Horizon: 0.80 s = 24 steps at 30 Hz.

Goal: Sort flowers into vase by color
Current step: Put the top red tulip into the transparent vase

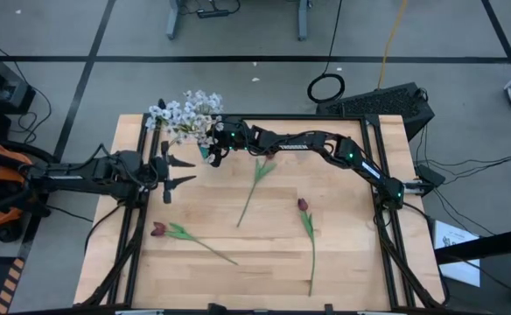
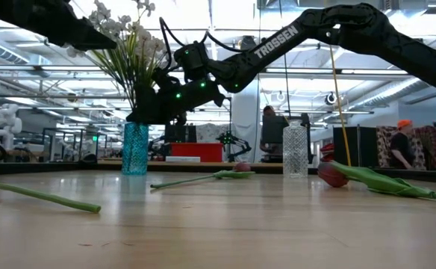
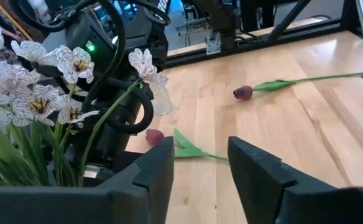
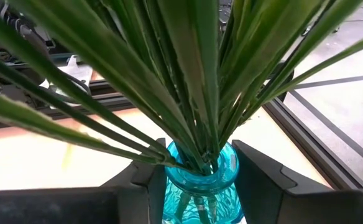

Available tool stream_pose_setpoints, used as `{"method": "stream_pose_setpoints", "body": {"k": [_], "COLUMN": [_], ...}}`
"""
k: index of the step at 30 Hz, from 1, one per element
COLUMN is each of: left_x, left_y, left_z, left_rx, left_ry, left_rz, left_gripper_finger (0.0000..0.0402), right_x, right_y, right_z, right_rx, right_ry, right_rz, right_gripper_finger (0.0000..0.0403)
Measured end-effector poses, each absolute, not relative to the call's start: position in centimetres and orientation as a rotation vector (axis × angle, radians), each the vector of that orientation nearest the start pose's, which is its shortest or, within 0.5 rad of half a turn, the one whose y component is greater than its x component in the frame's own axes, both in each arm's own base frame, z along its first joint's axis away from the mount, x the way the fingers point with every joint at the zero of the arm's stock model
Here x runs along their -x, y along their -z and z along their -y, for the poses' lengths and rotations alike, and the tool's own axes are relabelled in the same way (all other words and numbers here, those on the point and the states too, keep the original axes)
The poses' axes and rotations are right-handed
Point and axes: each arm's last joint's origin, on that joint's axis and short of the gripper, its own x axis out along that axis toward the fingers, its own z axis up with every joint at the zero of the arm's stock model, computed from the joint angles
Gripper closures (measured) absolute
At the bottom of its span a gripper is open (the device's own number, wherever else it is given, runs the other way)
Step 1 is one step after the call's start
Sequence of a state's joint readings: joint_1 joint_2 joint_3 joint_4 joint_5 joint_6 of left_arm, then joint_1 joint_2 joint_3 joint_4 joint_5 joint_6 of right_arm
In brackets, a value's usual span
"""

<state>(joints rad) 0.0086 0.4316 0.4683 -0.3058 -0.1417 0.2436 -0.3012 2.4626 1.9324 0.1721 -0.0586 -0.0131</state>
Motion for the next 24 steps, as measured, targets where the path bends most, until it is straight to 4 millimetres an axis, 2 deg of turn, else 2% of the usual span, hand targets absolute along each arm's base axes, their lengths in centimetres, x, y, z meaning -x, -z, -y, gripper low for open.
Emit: {"method": "stream_pose_setpoints", "body": {"k": [11,24], "left_x": [-11.46,-11.04], "left_y": [-25.35,-25.41], "left_z": [-0.49,-0.87], "left_rx": [-0.142,-0.149], "left_ry": [-0.122,-0.260], "left_rz": [-0.318,-0.320], "left_gripper_finger": [0.0315,0.0325], "right_x": [-53.31,-53.31], "right_y": [-16.32,-16.33], "right_z": [16.43,16.45], "right_rx": [-0.047,-0.045], "right_ry": [0.238,0.239], "right_rz": [-0.352,-0.352], "right_gripper_finger": [0.0261,0.0261]}}
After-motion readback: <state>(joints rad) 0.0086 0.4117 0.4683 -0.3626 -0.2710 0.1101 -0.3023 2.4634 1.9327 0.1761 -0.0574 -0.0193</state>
